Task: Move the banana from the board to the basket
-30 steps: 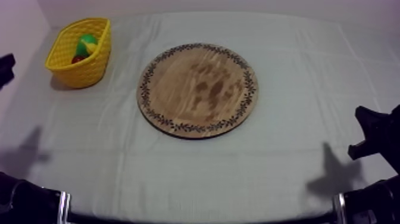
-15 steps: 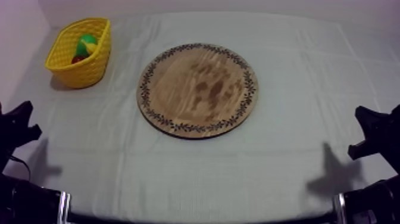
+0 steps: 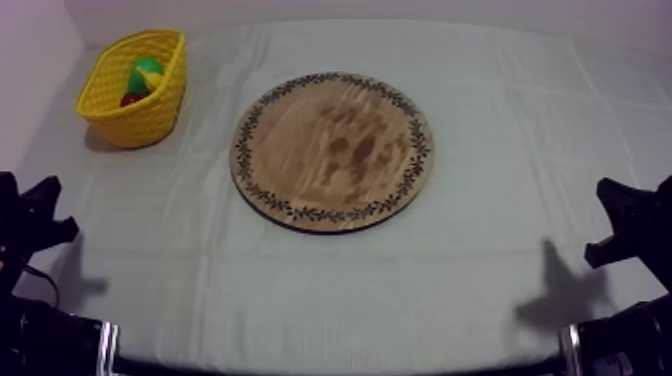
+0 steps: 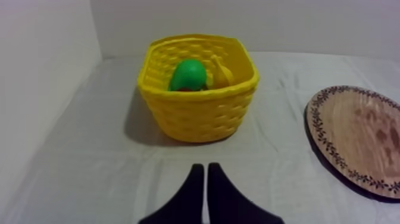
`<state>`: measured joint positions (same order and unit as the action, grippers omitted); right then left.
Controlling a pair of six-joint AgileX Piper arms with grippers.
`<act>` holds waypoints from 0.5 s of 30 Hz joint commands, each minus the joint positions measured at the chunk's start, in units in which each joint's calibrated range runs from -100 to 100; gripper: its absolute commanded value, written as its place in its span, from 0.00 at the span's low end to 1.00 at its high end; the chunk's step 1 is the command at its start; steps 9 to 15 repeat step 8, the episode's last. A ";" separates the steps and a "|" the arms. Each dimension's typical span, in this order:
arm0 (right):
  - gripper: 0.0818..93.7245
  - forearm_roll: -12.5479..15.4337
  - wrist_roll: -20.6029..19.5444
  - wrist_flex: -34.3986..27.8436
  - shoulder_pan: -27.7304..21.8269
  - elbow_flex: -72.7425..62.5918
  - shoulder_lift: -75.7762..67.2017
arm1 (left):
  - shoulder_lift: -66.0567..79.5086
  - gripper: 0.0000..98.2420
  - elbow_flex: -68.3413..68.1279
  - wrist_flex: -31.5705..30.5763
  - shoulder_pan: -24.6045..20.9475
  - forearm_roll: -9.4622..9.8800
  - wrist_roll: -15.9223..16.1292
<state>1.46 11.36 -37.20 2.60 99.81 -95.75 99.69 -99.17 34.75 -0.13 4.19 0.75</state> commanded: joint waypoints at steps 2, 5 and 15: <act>0.00 -0.02 0.00 0.02 0.00 -0.03 0.00 | 0.05 0.00 -0.04 -0.06 -0.03 -0.06 0.19; 0.00 -0.02 0.00 0.02 0.00 -0.03 0.00 | 0.05 0.00 -0.05 -0.06 -0.04 -0.09 0.59; 0.00 -0.02 0.00 0.02 0.00 -0.03 0.00 | 0.05 0.00 -0.05 -0.04 -0.31 -0.10 1.30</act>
